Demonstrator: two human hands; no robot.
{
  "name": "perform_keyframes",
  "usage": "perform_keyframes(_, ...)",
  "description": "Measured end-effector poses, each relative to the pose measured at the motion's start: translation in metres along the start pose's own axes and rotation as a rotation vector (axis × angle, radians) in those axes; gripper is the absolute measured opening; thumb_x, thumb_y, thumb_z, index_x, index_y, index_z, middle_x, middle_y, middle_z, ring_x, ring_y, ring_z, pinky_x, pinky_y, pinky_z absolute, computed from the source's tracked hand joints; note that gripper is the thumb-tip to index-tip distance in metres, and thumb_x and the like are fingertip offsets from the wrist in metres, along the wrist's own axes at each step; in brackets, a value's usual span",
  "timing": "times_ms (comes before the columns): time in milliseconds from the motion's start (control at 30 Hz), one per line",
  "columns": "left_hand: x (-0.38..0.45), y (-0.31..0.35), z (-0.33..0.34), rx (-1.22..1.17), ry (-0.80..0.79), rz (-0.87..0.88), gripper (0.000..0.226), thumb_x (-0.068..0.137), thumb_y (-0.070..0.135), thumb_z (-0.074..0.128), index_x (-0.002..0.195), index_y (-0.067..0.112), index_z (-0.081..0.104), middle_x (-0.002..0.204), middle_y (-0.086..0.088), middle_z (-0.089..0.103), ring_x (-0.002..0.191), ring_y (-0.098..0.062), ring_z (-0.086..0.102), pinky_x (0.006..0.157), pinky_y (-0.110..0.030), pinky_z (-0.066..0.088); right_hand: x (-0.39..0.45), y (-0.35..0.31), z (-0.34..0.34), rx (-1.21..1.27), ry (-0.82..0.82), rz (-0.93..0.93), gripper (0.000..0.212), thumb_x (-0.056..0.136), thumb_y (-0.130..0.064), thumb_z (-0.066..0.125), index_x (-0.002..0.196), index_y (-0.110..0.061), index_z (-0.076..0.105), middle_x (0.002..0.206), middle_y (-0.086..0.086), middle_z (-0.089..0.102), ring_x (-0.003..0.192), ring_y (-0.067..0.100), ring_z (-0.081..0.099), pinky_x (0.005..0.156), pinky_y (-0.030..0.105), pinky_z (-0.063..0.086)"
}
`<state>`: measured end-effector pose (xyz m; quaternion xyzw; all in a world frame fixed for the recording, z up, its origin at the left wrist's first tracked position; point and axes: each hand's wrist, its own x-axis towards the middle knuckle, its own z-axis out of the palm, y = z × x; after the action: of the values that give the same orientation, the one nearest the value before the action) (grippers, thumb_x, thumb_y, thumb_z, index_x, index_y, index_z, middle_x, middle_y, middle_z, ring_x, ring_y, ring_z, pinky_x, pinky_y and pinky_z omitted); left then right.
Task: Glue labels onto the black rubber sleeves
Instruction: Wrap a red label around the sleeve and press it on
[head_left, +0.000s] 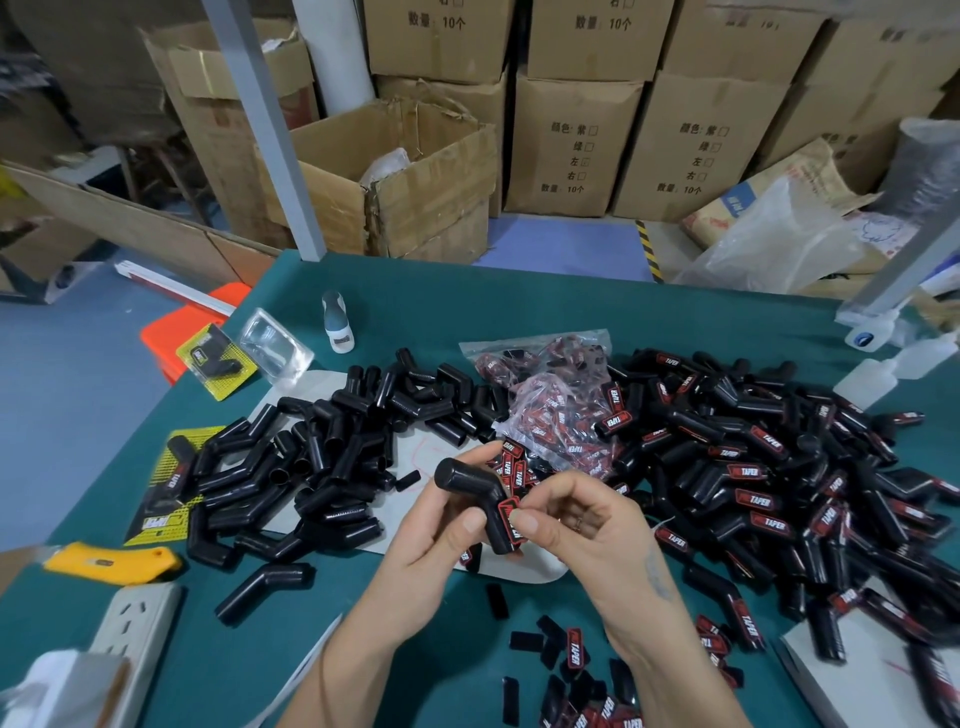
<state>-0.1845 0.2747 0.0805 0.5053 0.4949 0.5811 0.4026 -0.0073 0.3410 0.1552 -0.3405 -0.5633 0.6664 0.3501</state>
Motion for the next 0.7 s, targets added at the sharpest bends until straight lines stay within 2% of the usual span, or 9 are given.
perform_keyframes(67,-0.0002,0.0016,0.0000,0.022,0.009,0.005,0.053,0.106,0.046,0.060,0.155,0.031,0.047,0.127,0.011,0.064,0.113,-0.013,0.062,0.104,-0.066,0.045,-0.0003,-0.0008,0.0005,-0.002,0.000,-0.006,0.014,0.076,-0.027,0.088,0.082,-0.020,0.077,0.085,0.008,0.074,0.082,0.015,0.068,0.078,0.021,0.054)
perform_keyframes(233,-0.0013,0.0031,0.0001,0.026,0.003,0.020,0.055,0.105,0.047,0.061,0.156,0.031,0.047,0.135,0.004,0.062,0.126,-0.028,0.059,0.106,-0.078,0.040,0.0000,-0.0002,0.0005,-0.006,0.010,-0.015,0.013,0.076,-0.024,0.088,0.081,-0.019,0.077,0.085,0.012,0.073,0.080,0.015,0.067,0.076,0.021,0.053)
perform_keyframes(367,-0.0016,0.0033,0.0002,0.018,0.011,0.023,0.056,0.105,0.047,0.062,0.155,0.030,0.048,0.136,0.000,0.061,0.126,-0.035,0.058,0.103,-0.082,0.039,-0.0005,-0.0006,0.0001,-0.007,0.012,-0.013,0.016,0.074,-0.028,0.088,0.081,-0.019,0.077,0.084,0.009,0.074,0.079,0.014,0.066,0.075,0.019,0.052)
perform_keyframes(567,-0.0006,0.0034,0.0012,0.009,0.006,0.016,0.055,0.105,0.046,0.062,0.156,0.029,0.047,0.134,0.000,0.062,0.124,-0.035,0.059,0.101,-0.082,0.040,-0.0007,-0.0002,0.0006,-0.010,0.008,-0.020,0.009,0.077,-0.018,0.086,0.080,-0.017,0.077,0.082,0.008,0.073,0.077,0.012,0.066,0.073,0.019,0.052)
perform_keyframes(700,-0.0010,0.0039,0.0009,0.008,0.002,0.019,0.055,0.105,0.044,0.062,0.156,0.028,0.047,0.135,0.002,0.062,0.125,-0.031,0.059,0.103,-0.081,0.040,-0.0006,-0.0013,0.0015,-0.008,0.018,-0.013,0.010,0.076,-0.019,0.086,0.080,-0.016,0.077,0.082,0.011,0.073,0.077,0.014,0.066,0.073,0.020,0.052)
